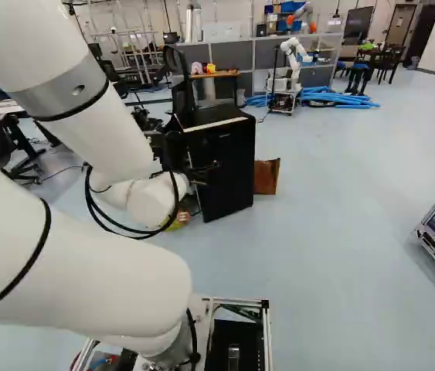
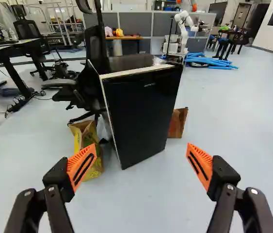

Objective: Grab a drink from the fridge

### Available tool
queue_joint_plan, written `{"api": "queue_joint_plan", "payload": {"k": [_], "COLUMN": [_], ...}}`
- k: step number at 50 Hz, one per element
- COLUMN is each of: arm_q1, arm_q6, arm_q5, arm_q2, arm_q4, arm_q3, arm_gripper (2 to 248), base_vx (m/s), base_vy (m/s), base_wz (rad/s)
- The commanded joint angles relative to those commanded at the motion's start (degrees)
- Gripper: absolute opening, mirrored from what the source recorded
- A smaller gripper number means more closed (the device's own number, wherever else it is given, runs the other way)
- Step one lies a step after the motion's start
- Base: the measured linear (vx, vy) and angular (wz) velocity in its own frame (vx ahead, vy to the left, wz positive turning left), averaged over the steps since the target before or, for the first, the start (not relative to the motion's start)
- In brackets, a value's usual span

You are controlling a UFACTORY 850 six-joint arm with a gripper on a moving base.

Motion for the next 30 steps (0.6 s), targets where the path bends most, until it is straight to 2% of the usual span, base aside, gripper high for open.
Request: {"api": "queue_joint_plan", "payload": {"k": [30], "arm_q1": [0.0], "arm_q6": [0.0], "arm_q5": [0.0], "arm_q2": [0.0], "arm_q4": [0.0], "arm_q3": [0.0], "arm_gripper": [247], "base_vx": [0.037], "base_vy": [-0.044], "base_wz": [0.003]}}
